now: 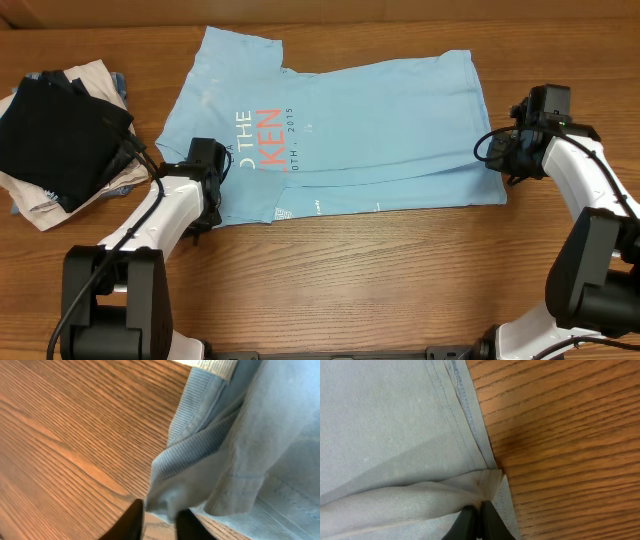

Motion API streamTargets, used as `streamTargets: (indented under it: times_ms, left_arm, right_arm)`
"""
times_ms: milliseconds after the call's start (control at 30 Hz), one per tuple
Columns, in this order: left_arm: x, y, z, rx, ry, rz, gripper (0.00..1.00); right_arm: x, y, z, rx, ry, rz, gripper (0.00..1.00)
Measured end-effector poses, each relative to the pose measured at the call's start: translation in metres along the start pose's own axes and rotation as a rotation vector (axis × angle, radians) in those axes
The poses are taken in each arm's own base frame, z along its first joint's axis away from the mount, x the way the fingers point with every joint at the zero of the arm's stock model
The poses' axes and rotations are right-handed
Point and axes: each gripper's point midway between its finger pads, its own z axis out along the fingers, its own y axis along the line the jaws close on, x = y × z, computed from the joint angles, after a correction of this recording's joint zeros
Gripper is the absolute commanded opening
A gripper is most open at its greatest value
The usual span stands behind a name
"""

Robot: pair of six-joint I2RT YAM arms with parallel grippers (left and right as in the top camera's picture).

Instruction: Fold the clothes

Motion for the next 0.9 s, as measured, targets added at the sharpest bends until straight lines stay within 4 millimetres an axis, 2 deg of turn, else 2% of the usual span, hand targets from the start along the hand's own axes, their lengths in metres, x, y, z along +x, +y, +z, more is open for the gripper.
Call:
streamTargets:
  times_ms: [67, 167, 367, 467, 500, 567, 667, 800, 900]
  left_arm:
    - [-0.001, 0.002, 0.000, -0.009, -0.007, -0.003, 0.09]
    - [-0.003, 0.005, 0.000, -0.031, -0.018, 0.000, 0.06]
    - [-0.019, 0.029, -0.003, -0.173, -0.109, -0.004, 0.04]
    - [-0.031, 0.034, -0.006, -0.210, -0.169, -0.028, 0.05]
    - [-0.034, 0.034, -0.007, -0.214, -0.183, -0.036, 0.06]
    - [-0.038, 0.035, -0.007, -0.218, -0.198, -0.040, 0.16]
    - [-0.039, 0.035, -0.008, -0.222, -0.204, -0.031, 0.23]
    - [-0.037, 0.036, -0.008, -0.230, -0.193, -0.018, 0.24]
    - [-0.035, 0.037, -0.008, -0.233, -0.188, -0.013, 0.31]
  right_arm:
    - [0.000, 0.000, 0.000, 0.000, 0.000, 0.000, 0.05]
    - [0.000, 0.000, 0.000, 0.000, 0.000, 0.000, 0.05]
    - [0.000, 0.000, 0.000, 0.000, 0.000, 0.000, 0.05]
    - [0.000, 0.000, 0.000, 0.000, 0.000, 0.000, 0.05]
    - [0.000, 0.000, 0.000, 0.000, 0.000, 0.000, 0.05]
    - [0.000, 0.000, 0.000, 0.000, 0.001, 0.000, 0.05]
    - [0.000, 0.000, 0.000, 0.000, 0.000, 0.000, 0.05]
    - [0.000, 0.000, 0.000, 0.000, 0.000, 0.000, 0.05]
    - [0.000, 0.000, 0.000, 0.000, 0.000, -0.001, 0.05]
